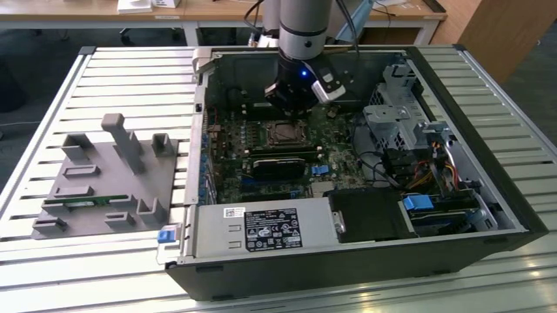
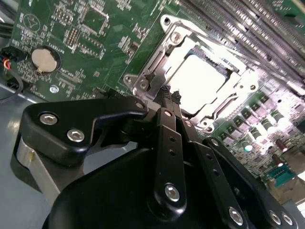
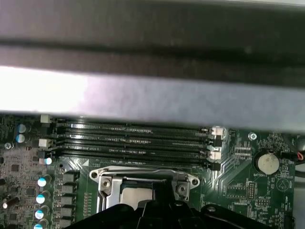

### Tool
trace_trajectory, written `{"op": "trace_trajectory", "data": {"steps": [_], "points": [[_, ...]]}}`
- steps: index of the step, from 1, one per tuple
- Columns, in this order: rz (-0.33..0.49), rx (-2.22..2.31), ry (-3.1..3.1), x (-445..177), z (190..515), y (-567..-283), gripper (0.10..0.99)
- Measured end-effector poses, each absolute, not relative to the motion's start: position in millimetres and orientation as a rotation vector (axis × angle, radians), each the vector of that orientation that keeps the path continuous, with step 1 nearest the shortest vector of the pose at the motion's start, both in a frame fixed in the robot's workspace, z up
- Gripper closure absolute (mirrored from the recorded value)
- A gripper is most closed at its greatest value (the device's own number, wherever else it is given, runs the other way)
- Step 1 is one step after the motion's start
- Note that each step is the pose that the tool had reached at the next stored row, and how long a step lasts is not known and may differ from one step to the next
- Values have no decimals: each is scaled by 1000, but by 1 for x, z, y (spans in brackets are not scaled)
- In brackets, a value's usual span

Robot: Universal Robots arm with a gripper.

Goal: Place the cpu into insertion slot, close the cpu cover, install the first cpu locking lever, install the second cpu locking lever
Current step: 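Install the second cpu locking lever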

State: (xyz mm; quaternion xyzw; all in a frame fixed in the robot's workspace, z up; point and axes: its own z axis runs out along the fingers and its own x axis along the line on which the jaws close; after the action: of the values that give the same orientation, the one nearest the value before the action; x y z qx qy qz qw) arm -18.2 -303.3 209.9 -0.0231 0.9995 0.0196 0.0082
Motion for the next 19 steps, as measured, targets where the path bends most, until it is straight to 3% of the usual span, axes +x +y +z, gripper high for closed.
{"op": "trace_trajectory", "data": {"steps": [19], "points": [[62,-72,3139,-18,225,-307,980]]}}
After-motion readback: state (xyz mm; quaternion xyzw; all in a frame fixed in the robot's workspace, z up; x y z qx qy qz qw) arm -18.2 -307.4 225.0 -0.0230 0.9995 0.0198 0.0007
